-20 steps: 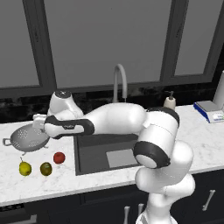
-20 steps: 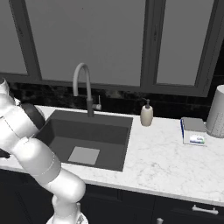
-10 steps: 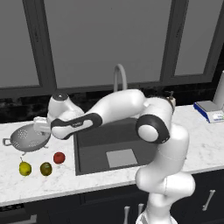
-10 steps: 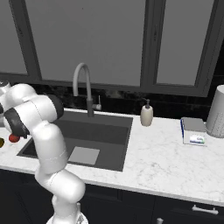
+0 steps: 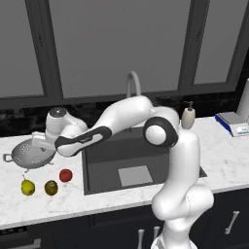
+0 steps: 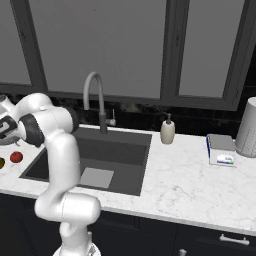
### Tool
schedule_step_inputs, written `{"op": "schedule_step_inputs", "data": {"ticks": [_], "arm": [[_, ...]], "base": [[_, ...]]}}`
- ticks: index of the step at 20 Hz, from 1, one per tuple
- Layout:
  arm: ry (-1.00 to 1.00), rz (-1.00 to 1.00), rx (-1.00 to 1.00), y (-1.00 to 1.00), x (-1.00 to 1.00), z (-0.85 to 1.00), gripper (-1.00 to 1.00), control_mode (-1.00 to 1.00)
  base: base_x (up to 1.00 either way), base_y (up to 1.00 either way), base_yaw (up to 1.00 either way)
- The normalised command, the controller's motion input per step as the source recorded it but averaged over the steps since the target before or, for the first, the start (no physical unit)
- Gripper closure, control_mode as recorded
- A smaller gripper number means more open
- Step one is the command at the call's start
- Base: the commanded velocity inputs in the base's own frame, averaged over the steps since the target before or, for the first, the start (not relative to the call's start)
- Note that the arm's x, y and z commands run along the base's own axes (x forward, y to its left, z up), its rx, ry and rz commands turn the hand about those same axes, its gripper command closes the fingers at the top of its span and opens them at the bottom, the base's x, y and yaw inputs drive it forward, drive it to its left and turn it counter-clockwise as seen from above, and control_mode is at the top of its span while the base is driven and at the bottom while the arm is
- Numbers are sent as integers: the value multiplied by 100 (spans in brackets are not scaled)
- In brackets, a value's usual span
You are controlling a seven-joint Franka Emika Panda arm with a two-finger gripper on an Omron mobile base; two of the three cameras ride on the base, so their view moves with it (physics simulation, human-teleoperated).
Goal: Put the colander in the sink, put the apple, pear, kiwi in the colander, and turn on the sink faucet and pour water over the colander.
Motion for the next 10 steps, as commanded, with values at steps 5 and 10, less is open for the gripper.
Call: {"op": "schedule_step_inputs", "data": {"ticks": [5, 10], "arm": [[0, -5, 0, 15, 35, -28, -100, -100], [0, -5, 0, -2, 37, -36, -100, -100]], "base": [[0, 0, 0], [0, 0, 0]]}}
